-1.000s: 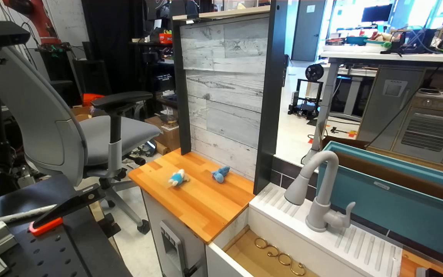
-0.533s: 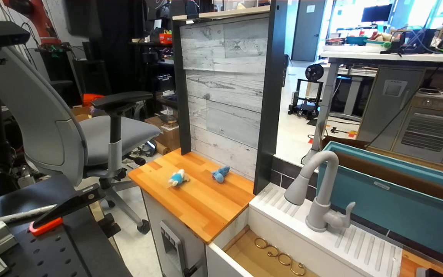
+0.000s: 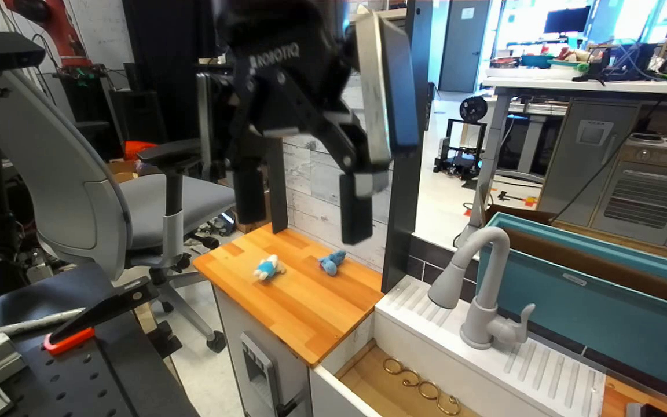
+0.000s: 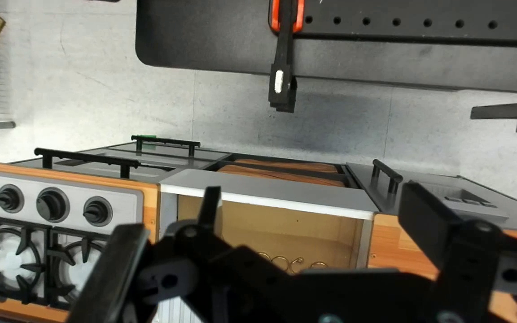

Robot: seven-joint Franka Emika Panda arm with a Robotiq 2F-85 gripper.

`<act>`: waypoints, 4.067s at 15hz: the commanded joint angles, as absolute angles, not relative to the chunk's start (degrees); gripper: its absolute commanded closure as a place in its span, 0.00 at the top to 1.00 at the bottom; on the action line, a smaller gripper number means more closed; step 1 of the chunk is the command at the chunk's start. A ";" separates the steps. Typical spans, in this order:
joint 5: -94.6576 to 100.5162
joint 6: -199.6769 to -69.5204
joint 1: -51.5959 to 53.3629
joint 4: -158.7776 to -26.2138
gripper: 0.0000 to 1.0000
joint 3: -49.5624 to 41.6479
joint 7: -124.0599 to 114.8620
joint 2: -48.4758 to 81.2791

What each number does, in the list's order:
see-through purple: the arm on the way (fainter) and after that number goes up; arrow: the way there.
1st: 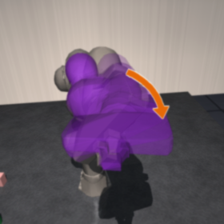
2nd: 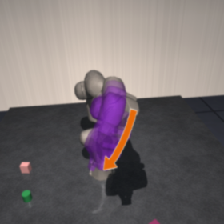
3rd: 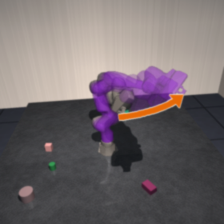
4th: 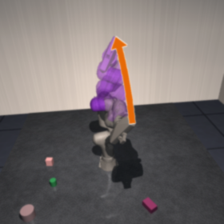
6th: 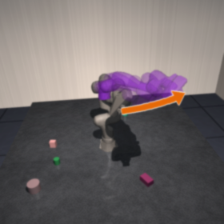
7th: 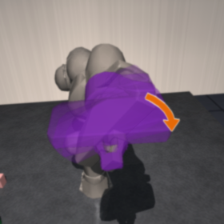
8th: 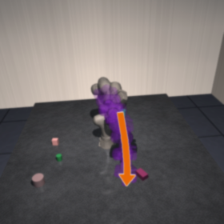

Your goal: Slide the tap to the left

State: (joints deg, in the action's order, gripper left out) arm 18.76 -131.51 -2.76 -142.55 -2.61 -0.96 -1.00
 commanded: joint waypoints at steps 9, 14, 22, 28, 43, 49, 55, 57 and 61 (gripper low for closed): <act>17.09 -150.50 -1.62 -122.70 1.00 -6.32 -9.40 29.13; 16.31 -157.65 0.89 -116.69 1.00 -8.03 -11.45 38.38; 17.54 -171.43 12.79 -113.13 1.00 -17.13 -13.03 48.45; 16.47 -178.81 23.31 -114.44 1.00 -27.41 -15.02 52.58; 4.00 -184.69 35.17 -108.94 1.00 -34.47 -13.13 63.75; 3.49 -184.90 37.40 -102.08 1.00 -35.83 -13.07 66.66; 3.92 -179.13 35.28 -101.18 1.00 -33.42 -11.30 63.91; 4.81 -175.67 34.94 -103.16 1.00 -32.19 -10.22 61.34; 7.75 -162.97 32.71 -107.42 1.00 -27.59 -6.75 52.59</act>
State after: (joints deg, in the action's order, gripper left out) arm 5.38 -171.43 35.77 -102.78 -32.10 -10.95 61.53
